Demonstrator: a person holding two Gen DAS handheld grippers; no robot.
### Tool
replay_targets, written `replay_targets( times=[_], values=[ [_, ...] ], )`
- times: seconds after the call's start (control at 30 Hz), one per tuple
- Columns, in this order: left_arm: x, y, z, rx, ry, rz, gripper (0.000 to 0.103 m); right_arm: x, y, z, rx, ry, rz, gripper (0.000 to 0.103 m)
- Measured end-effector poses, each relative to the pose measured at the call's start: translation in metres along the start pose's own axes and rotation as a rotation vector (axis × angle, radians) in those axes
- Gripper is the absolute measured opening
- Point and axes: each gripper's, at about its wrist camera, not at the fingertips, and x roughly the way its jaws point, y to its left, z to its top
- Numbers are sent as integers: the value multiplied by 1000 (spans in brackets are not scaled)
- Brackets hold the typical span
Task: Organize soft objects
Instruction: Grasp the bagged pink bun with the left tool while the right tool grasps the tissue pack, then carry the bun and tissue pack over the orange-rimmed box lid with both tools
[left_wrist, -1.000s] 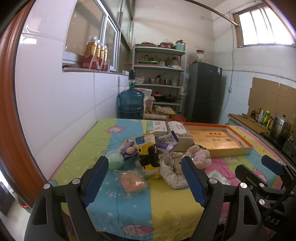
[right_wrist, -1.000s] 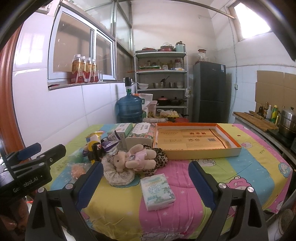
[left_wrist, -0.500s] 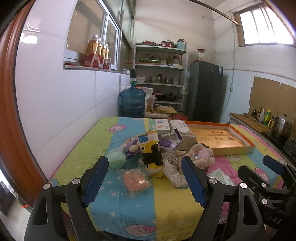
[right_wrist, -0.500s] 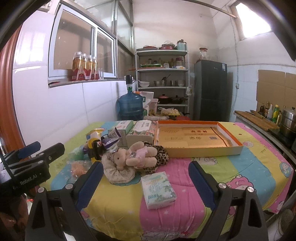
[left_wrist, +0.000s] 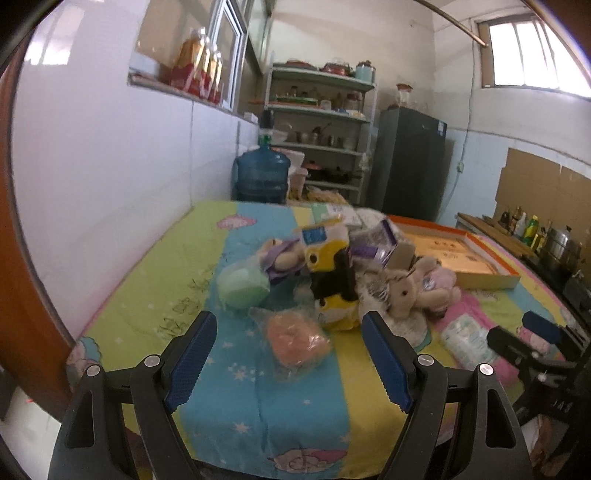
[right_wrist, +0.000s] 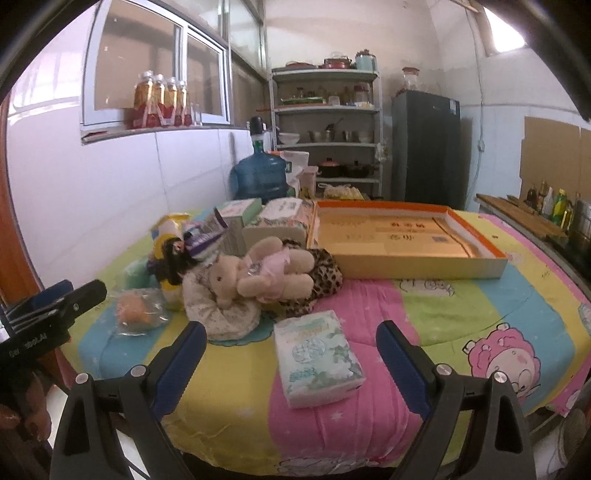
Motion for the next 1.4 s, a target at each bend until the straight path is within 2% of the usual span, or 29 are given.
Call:
replay_targets(
  times=[0.27, 0.6, 0.7, 0.77, 0.9, 1.0, 1.07, 1.1, 1.4],
  values=[
    [33, 12, -4, -34, 64, -36, 82, 26, -12, -6, 24, 53, 2, 93],
    [75, 2, -15, -33, 156, -29, 82, 50, -22, -13, 17, 97, -28, 94],
    [84, 0, -19, -34, 165, -31, 77, 58, -27, -16, 24, 121, -28, 94],
    [87, -3, -19, -28, 161, -31, 68, 63, -30, -18, 32, 137, -26, 94],
    [89, -4, -20, -40, 149, -40, 63, 64, -29, -20, 19, 137, -26, 93],
    [86, -2, -21, -48, 142, -45, 60, 62, -27, -21, 1, 132, -30, 84],
    [86, -1, -20, -55, 136, -47, 57, 60, -28, -22, 4, 121, -4, 61],
    [85, -1, -20, -58, 134, -47, 56, 59, -28, -22, 11, 119, 8, 55],
    [64, -1, -16, -59, 83, -37, 54, 51, -27, -18, 19, 84, 71, 50]
  ],
)
